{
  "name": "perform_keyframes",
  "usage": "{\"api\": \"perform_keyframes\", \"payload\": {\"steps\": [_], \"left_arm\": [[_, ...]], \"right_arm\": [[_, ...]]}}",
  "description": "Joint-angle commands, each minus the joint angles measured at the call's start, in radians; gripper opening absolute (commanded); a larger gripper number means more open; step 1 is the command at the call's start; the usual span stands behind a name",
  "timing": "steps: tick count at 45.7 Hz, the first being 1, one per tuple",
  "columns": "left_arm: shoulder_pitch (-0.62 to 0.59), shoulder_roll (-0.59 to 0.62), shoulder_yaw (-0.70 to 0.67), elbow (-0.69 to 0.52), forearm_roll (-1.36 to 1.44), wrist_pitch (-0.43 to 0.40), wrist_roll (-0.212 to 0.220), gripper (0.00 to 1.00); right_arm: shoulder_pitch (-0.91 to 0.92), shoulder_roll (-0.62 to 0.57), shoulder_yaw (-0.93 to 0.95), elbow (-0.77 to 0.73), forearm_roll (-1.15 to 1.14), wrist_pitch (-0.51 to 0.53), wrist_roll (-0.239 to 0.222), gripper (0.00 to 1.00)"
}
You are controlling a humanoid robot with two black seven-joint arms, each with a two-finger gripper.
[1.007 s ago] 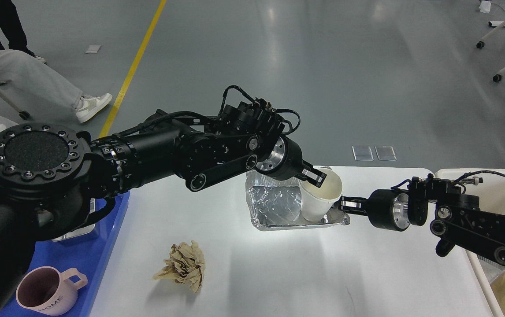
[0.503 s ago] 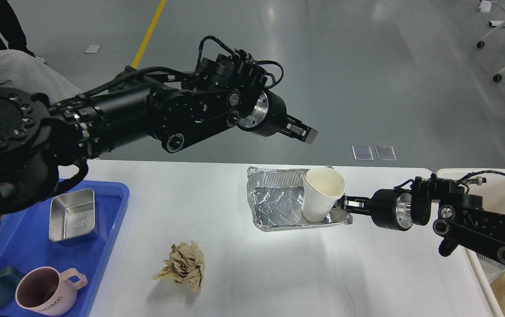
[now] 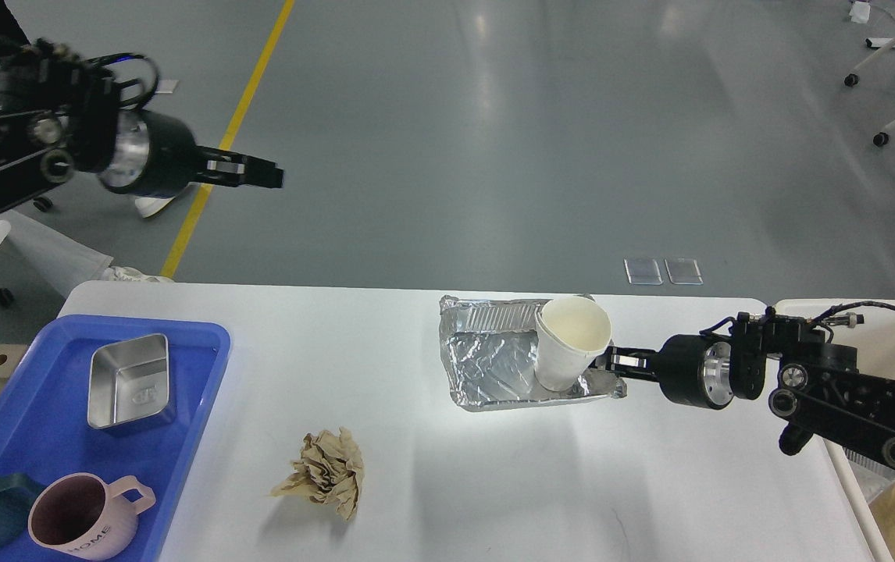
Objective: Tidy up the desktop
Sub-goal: 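Raise the left arm and bring it back toward the table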
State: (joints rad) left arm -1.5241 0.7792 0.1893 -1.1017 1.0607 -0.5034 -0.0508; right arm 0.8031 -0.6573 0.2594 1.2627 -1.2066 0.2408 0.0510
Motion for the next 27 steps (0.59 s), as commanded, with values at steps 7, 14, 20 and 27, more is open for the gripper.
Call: {"api": "perform_keyframes", "payload": {"steps": [7, 14, 20, 27], "left_arm": [[0.076, 0.403, -0.027, -0.266, -0.002, 0.026, -0.011, 0.64], [0.073, 0.561, -0.034, -0.357, -0.002, 0.011, -0.009, 0.64], [0.065, 0.655, -0.063, -0.388, -0.004, -0.049, -0.011, 0.64], [0.064, 0.747, -0.116, -0.399, -0.007, -0.148, -0.012, 0.64]], "right_arm": [[-0.004, 0.004, 0.0, 0.0, 0.001, 0.0, 0.0, 0.0], [-0.007, 0.005, 0.0, -0.002, -0.001, -0.002, 0.0, 0.0], [-0.01, 0.011, 0.0, -0.002, -0.001, 0.0, 0.0, 0.0], [-0.012, 0.013, 0.0, -0.003, -0.001, 0.0, 0.0, 0.0]]}}
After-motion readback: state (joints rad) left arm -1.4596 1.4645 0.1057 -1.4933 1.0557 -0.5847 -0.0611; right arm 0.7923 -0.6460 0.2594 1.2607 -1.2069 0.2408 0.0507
